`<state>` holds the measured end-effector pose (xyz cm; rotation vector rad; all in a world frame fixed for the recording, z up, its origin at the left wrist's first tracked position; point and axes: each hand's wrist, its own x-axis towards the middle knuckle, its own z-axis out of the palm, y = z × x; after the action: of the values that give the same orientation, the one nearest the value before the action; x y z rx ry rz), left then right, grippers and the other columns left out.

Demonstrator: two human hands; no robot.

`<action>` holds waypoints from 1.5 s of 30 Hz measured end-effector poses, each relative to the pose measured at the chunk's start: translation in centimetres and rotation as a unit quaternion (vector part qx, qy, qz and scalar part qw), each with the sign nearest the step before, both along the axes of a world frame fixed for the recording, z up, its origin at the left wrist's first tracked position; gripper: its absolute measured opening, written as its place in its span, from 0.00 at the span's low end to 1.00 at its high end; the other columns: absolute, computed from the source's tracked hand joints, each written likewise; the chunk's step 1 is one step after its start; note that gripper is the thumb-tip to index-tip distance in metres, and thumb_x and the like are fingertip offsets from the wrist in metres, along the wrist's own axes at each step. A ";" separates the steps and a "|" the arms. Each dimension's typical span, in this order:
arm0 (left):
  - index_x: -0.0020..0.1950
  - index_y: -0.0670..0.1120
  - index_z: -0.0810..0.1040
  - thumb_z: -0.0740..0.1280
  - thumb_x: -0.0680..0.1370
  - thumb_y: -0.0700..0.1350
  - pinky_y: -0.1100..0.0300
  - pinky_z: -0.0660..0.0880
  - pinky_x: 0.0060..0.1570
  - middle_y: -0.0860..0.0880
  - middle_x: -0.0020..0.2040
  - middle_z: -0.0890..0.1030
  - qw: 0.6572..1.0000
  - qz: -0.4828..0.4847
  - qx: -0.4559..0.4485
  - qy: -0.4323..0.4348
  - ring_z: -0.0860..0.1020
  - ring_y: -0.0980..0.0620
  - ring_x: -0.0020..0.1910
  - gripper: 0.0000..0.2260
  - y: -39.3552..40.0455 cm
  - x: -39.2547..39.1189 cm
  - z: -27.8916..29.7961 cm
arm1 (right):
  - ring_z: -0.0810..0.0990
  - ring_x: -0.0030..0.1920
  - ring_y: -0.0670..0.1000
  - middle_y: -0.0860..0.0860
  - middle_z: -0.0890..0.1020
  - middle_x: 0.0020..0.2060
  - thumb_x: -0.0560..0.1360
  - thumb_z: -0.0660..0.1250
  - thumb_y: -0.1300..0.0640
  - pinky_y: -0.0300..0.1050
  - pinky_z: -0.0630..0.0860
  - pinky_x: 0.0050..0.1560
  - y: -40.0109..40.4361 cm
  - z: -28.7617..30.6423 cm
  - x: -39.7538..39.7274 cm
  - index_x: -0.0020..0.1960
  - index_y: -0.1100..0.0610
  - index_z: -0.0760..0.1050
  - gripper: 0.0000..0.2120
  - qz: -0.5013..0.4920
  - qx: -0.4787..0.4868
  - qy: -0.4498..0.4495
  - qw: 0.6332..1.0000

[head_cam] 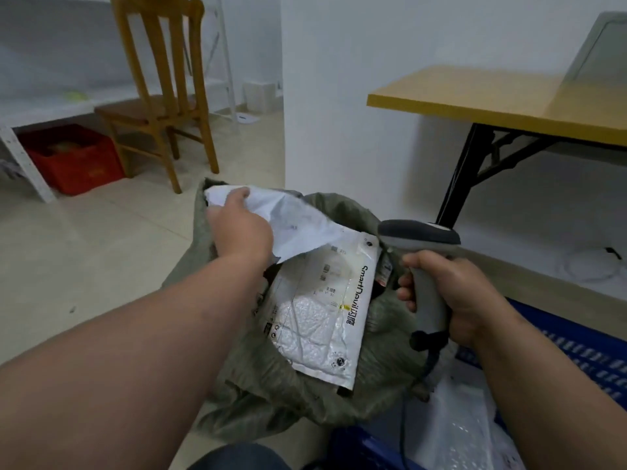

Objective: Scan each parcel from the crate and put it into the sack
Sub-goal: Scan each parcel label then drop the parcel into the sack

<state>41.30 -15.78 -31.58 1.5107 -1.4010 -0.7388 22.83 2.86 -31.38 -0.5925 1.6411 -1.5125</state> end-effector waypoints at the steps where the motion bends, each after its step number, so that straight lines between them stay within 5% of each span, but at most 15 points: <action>1: 0.71 0.50 0.71 0.57 0.77 0.34 0.57 0.65 0.51 0.43 0.66 0.68 0.994 -0.042 0.003 -0.101 0.72 0.40 0.58 0.24 -0.4 0.3 -0.1 | 0.80 0.27 0.52 0.55 0.79 0.29 0.76 0.67 0.60 0.44 0.74 0.28 -0.4 0.0 0.0 0.46 0.62 0.77 0.05 -0.001 0.000 0.000 1.000; 4: 0.65 0.38 0.73 0.59 0.79 0.36 0.55 0.68 0.48 0.36 0.64 0.72 0.918 -0.132 0.028 -0.373 0.74 0.37 0.60 0.15 -0.8 0.5 -0.4 | 0.80 0.27 0.51 0.55 0.79 0.28 0.76 0.67 0.59 0.43 0.75 0.26 -1.1 -0.2 -0.2 0.46 0.62 0.77 0.05 -0.004 0.005 -0.001 1.000; 7: 0.64 0.41 0.76 0.60 0.79 0.42 0.54 0.70 0.52 0.41 0.65 0.74 0.813 -0.180 0.097 -0.545 0.75 0.42 0.62 0.15 -1.3 0.4 0.1 | 0.81 0.28 0.51 0.54 0.81 0.28 0.75 0.68 0.58 0.42 0.75 0.27 -1.6 -0.7 -0.2 0.47 0.61 0.78 0.05 -0.002 0.015 -0.005 1.000; 9: 0.71 0.46 0.69 0.60 0.77 0.44 0.48 0.65 0.62 0.43 0.71 0.66 0.790 -0.162 0.094 -0.585 0.67 0.42 0.68 0.21 -1.9 0.4 -0.2 | 0.82 0.28 0.51 0.53 0.81 0.28 0.75 0.69 0.58 0.42 0.75 0.26 -1.8 -1.1 -0.2 0.46 0.60 0.79 0.05 0.002 0.018 -0.005 1.000; 11: 0.73 0.52 0.63 0.57 0.77 0.48 0.42 0.58 0.68 0.45 0.72 0.63 0.808 -0.153 -0.013 -0.568 0.62 0.42 0.70 0.23 -2.1 0.4 -1.2 | 0.82 0.28 0.51 0.53 0.81 0.28 0.74 0.69 0.58 0.42 0.75 0.26 -1.8 -1.3 -0.1 0.46 0.60 0.79 0.05 0.008 0.018 -0.005 1.000; 13: 0.74 0.59 0.60 0.51 0.79 0.57 0.40 0.55 0.69 0.47 0.74 0.62 0.791 -0.198 -0.090 -0.571 0.63 0.42 0.71 0.22 -1.8 0.1 -2.2 | 0.82 0.28 0.51 0.53 0.82 0.28 0.74 0.69 0.57 0.42 0.75 0.26 -1.7 -1.5 -0.2 0.46 0.60 0.79 0.05 0.012 0.018 -0.005 1.000; 16: 0.72 0.62 0.66 0.46 0.75 0.71 0.39 0.54 0.66 0.49 0.74 0.64 0.729 -0.245 -0.060 -0.636 0.65 0.41 0.70 0.29 -1.5 -0.2 -3.5 | 0.82 0.29 0.51 0.53 0.82 0.29 0.75 0.70 0.57 0.42 0.76 0.28 -1.2 -1.6 -0.3 0.47 0.60 0.79 0.06 0.017 0.018 -0.003 1.000; 18: 0.70 0.58 0.69 0.50 0.74 0.71 0.40 0.54 0.65 0.50 0.73 0.65 0.707 -0.233 -0.034 -0.667 0.66 0.41 0.68 0.30 -1.5 0.1 -3.9 | 0.82 0.30 0.51 0.53 0.82 0.29 0.75 0.70 0.58 0.42 0.77 0.29 -0.7 -1.6 -0.5 0.48 0.60 0.79 0.06 0.014 0.018 -0.002 1.000; 23: 0.75 0.56 0.63 0.55 0.75 0.63 0.37 0.47 0.71 0.51 0.78 0.59 0.697 -0.179 0.116 -0.685 0.57 0.42 0.75 0.29 -3.0 1.5 -3.5 | 0.81 0.29 0.51 0.54 0.80 0.30 0.76 0.69 0.58 0.42 0.75 0.27 1.0 -1.6 -1.6 0.47 0.60 0.78 0.05 -0.001 0.022 -0.008 1.000; 26: 0.77 0.55 0.60 0.54 0.76 0.63 0.38 0.49 0.73 0.49 0.78 0.61 0.741 -0.195 0.167 -0.620 0.57 0.42 0.76 0.30 -2.4 -0.1 -3.1 | 0.81 0.29 0.50 0.53 0.80 0.29 0.76 0.68 0.58 0.42 0.76 0.28 2.2 -1.7 -2.4 0.48 0.59 0.78 0.04 -0.011 0.019 -0.008 1.000; 28: 0.75 0.57 0.63 0.55 0.77 0.62 0.37 0.49 0.72 0.49 0.77 0.63 0.773 -0.189 0.129 -0.592 0.60 0.42 0.75 0.27 -1.0 -1.7 -3.0 | 0.81 0.30 0.50 0.54 0.81 0.30 0.76 0.69 0.57 0.43 0.76 0.29 3.0 -1.8 -2.9 0.49 0.59 0.78 0.05 -0.020 0.020 -0.010 1.000; 36: 0.69 0.58 0.72 0.59 0.77 0.62 0.40 0.58 0.67 0.48 0.72 0.69 0.796 -0.280 -0.061 -0.533 0.63 0.43 0.73 0.22 6.6 -10.0 -3.1 | 0.83 0.30 0.51 0.55 0.82 0.32 0.74 0.71 0.55 0.43 0.78 0.29 8.3 -2.7 -7.7 0.47 0.60 0.78 0.09 -0.071 0.063 -0.002 0.995; 42: 0.68 0.56 0.73 0.60 0.78 0.60 0.45 0.63 0.61 0.49 0.66 0.74 0.774 -0.411 -0.116 -0.466 0.70 0.45 0.66 0.20 14.7 -17.6 -5.5 | 0.83 0.27 0.49 0.56 0.83 0.32 0.75 0.71 0.54 0.41 0.79 0.27 13.7 -5.6 -12.6 0.49 0.60 0.77 0.10 -0.160 0.113 -0.015 0.981; 45: 0.67 0.52 0.75 0.60 0.80 0.58 0.48 0.68 0.60 0.48 0.64 0.75 0.733 -0.499 -0.120 -0.446 0.73 0.46 0.62 0.19 18.5 -21.2 -8.1 | 0.82 0.24 0.48 0.56 0.82 0.33 0.75 0.70 0.54 0.41 0.78 0.26 15.7 -7.8 -15.0 0.49 0.60 0.76 0.09 -0.190 0.144 -0.038 0.970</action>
<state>20.10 2.74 -39.72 0.7660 -3.0143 -0.3341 7.80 18.56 -39.17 -0.0600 1.9463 -1.4943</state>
